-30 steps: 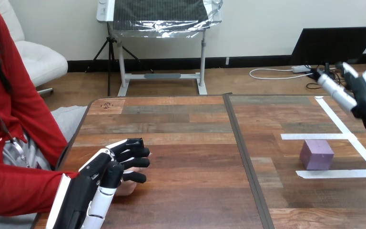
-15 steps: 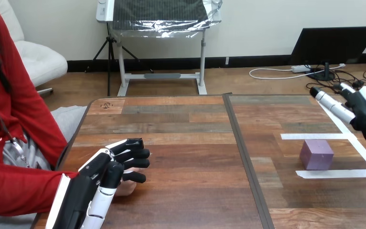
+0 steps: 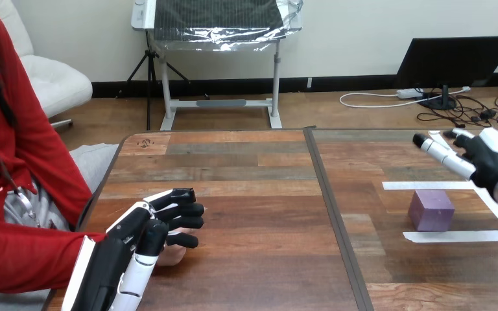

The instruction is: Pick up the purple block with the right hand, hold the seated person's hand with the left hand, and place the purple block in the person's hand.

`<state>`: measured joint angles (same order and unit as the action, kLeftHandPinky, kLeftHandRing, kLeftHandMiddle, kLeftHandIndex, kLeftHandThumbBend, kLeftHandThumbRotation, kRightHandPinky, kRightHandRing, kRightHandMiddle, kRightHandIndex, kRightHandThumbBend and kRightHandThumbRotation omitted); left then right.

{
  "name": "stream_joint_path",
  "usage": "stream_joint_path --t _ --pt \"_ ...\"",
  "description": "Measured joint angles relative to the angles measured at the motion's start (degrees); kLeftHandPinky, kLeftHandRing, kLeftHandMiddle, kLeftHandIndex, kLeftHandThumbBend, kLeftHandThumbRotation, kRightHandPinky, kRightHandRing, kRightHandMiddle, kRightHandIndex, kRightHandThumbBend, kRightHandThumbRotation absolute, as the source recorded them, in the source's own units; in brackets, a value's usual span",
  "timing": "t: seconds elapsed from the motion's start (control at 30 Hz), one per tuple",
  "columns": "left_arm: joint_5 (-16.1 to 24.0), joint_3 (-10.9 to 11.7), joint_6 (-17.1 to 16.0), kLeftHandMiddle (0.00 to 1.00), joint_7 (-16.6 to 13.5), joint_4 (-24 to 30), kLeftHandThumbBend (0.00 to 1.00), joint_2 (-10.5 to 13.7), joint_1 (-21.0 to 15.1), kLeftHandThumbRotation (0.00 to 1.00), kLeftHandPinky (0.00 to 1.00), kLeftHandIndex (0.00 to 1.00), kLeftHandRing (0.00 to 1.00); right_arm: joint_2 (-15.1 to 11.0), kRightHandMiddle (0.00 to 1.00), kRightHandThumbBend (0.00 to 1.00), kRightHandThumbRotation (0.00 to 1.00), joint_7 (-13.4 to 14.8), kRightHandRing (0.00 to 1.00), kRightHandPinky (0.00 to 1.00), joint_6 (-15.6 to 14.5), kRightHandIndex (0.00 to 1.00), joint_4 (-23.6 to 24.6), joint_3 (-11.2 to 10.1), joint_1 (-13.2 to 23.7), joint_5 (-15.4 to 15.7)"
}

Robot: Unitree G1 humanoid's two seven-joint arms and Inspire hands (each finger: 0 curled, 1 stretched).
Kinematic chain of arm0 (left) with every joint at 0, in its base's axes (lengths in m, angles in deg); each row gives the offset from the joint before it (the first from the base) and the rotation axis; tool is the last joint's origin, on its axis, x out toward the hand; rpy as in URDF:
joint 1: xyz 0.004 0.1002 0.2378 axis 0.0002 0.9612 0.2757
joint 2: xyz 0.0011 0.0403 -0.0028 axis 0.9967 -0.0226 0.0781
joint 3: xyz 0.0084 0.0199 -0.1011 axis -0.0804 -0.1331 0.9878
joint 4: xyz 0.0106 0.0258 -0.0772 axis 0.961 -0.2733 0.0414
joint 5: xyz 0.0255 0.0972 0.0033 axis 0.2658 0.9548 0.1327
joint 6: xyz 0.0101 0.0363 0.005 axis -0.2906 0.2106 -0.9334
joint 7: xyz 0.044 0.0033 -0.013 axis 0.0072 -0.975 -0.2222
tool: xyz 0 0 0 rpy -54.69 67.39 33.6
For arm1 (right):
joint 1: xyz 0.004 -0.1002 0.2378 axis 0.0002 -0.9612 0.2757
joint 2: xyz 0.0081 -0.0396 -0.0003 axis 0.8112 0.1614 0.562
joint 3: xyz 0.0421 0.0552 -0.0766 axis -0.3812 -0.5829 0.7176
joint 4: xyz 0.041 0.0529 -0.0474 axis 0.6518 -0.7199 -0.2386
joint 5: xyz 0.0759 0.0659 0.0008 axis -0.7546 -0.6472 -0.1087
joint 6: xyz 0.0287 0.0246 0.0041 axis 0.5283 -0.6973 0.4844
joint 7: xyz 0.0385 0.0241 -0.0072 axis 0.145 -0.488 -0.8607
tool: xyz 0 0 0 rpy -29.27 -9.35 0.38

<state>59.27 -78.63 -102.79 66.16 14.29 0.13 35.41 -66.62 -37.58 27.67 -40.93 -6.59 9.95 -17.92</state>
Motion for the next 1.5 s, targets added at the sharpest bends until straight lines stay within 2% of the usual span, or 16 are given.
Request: stream_joint_path --t 0.27,0.37,0.4,0.87,0.93,1.3,1.5 --pt "-0.02 0.13 0.0 0.68 0.35 0.0 0.61 0.04 -0.03 0.86 0.57 0.7 0.67 1.02 0.91 0.79 0.89 -0.2 0.89 0.8 -0.06 0.92 -0.07 0.76 -1.37 0.28" --pt "-0.02 0.14 0.0 0.68 0.45 0.0 0.61 0.04 -0.1 0.86 0.57 0.7 0.67 1.6 0.92 0.81 0.84 -0.53 0.9 0.81 -0.59 0.92 -0.14 0.98 -1.69 0.29" --pt "-0.01 0.13 0.0 0.68 0.49 0.0 0.6 0.04 -0.13 0.86 0.57 0.7 0.67 1.77 0.93 0.81 0.8 -0.62 0.9 0.81 -0.77 0.92 -0.16 1.03 -1.81 0.29" --pt "-0.04 0.21 0.0 0.67 0.8 0.0 0.59 0.05 -0.57 0.86 0.55 0.7 0.66 4.18 0.93 0.88 0.59 -0.85 0.91 0.86 -3.2 0.91 -0.46 2.18 -2.3 1.06" --pt "-0.07 0.21 0.0 0.67 0.89 0.0 0.59 0.05 -0.6 0.86 0.55 0.7 0.66 4.36 0.92 0.9 0.54 -0.85 0.91 0.87 -3.41 0.91 -0.46 2.32 -2.3 1.11" --pt "-0.39 0.31 0.0 0.66 1.45 0.0 0.58 0.07 -0.89 0.86 0.54 0.69 0.66 4.94 0.91 0.92 0.3 -1.59 0.91 0.85 -5.2 0.91 -0.46 1.81 -2.29 0.15" --pt "-0.39 0.56 0.0 0.66 1.63 0.0 0.57 0.09 -1.02 0.86 0.54 0.69 0.65 4.95 0.92 0.91 0.21 -1.76 0.91 0.83 -5.47 0.91 -0.46 1.48 -2.27 -0.07"
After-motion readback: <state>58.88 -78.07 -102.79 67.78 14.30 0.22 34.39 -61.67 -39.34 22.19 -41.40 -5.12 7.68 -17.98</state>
